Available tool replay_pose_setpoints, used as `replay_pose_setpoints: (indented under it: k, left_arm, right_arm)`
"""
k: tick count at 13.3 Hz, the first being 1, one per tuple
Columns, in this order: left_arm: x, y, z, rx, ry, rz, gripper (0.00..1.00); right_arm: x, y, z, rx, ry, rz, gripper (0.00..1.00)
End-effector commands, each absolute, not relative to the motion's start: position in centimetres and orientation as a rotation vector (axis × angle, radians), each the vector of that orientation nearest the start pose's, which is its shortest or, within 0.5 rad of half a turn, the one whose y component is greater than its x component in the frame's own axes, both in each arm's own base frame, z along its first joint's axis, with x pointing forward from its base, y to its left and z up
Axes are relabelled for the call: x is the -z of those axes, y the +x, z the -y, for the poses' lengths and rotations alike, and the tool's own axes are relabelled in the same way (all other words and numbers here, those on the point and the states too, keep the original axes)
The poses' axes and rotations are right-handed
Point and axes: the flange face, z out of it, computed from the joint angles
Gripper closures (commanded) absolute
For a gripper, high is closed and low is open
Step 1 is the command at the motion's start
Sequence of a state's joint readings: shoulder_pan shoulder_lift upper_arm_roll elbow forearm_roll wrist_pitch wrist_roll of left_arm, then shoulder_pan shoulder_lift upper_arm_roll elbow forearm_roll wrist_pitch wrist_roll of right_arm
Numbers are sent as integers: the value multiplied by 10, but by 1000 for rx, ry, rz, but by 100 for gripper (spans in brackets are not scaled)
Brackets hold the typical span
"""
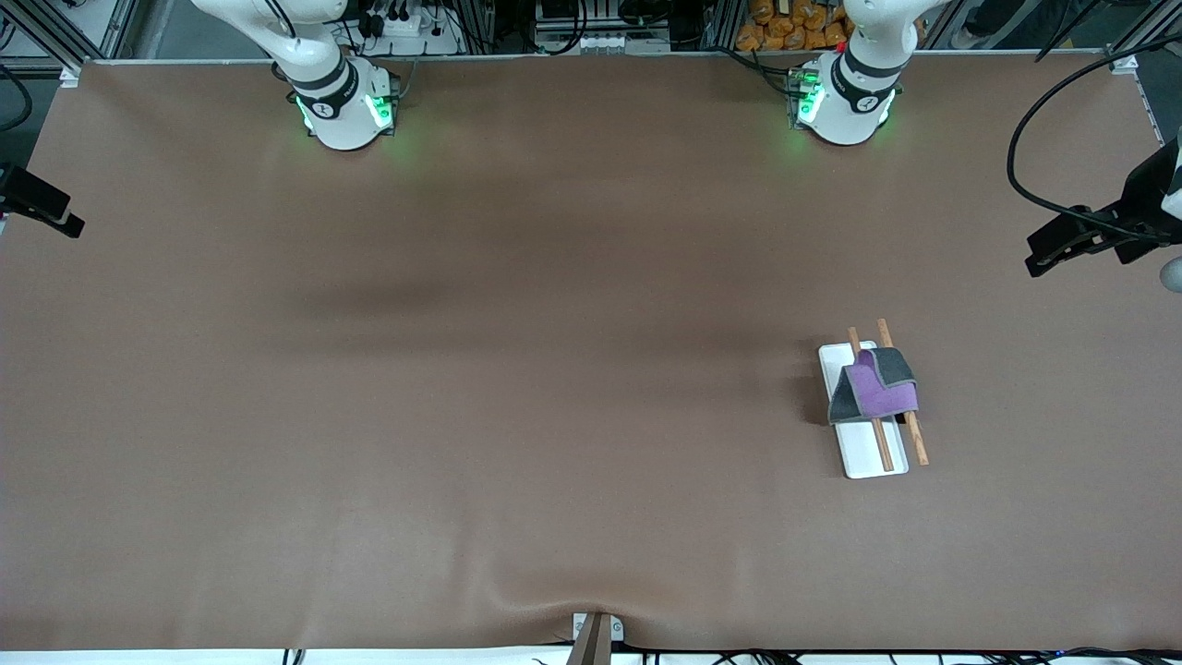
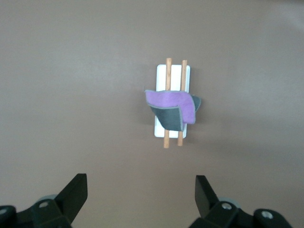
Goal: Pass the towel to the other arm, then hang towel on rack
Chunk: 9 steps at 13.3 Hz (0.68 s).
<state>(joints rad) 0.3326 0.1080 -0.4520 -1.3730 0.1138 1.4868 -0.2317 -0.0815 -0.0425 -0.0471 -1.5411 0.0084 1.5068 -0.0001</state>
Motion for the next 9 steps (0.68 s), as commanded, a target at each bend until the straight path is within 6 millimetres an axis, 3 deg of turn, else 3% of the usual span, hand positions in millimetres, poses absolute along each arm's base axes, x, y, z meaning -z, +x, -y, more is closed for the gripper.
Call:
replay_pose_setpoints:
  k: [1,5,9]
  left_arm:
    - [-661,555,48,39,-3072,172,0]
    - [-660,538,55,41,-3097,159,0]
    - [-657,527,54,50,-3097,130,0]
  right_arm:
    - [-661,529,71,18,-3123,-195,0]
    - [-663,528,77,21,-3121,-214,0]
    - [-659,530,70,11,-3122,-193,0]
